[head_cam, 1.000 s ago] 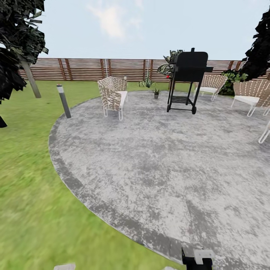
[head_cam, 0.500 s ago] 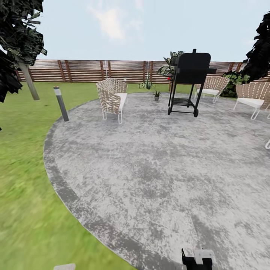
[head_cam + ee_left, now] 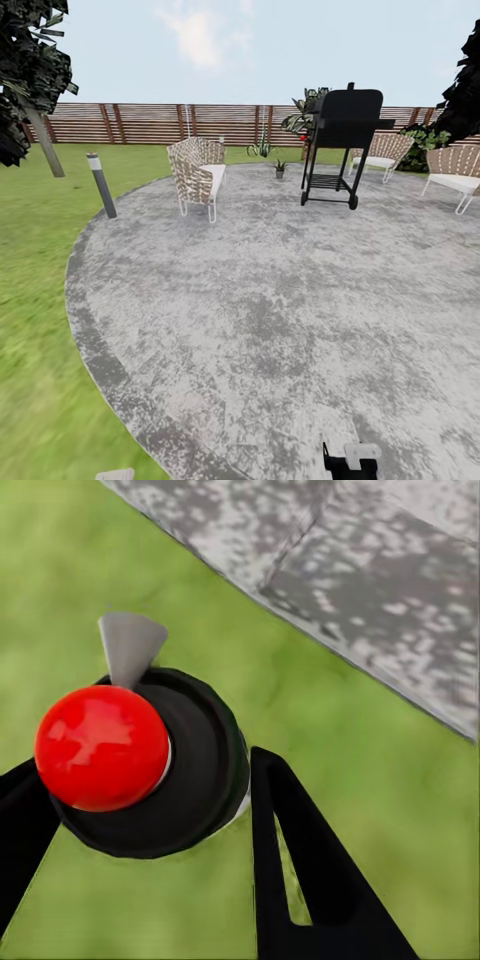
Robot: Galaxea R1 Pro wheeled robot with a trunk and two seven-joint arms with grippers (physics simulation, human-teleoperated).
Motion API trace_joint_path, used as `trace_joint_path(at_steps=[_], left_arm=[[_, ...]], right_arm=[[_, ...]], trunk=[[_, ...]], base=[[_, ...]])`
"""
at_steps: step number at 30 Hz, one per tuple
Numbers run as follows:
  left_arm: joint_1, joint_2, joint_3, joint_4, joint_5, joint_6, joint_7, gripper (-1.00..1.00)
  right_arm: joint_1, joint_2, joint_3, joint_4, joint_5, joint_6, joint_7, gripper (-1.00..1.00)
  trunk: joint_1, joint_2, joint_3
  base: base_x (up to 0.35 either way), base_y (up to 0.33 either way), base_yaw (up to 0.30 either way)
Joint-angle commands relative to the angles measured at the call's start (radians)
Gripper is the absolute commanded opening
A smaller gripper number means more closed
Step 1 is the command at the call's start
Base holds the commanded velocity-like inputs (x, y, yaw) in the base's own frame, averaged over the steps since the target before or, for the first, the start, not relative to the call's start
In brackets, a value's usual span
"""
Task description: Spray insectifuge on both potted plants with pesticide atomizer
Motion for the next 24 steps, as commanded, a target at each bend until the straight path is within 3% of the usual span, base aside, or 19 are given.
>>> trace_joint_path(at_steps=[1, 24], left_arm=[[-0.001, 0.000, 0.002, 0.001, 0.004, -0.003, -0.001, -1.00], [-0.001, 0.000, 0.002, 0.001, 0.004, -0.004, -0.001, -1.00]], right_arm=[[0.000, 0.000, 0.009, 0.000, -0.006, -0.002, -0.004, 1.00], [0.000, 0.001, 0.007, 0.000, -0.009, -0.001, -0.006, 1.00]], trunk=[[0.000, 0.000, -0.001], [0.000, 0.000, -0.009]], base=[[0.340, 0.000, 0.000], [0.340, 0.000, 0.000]])
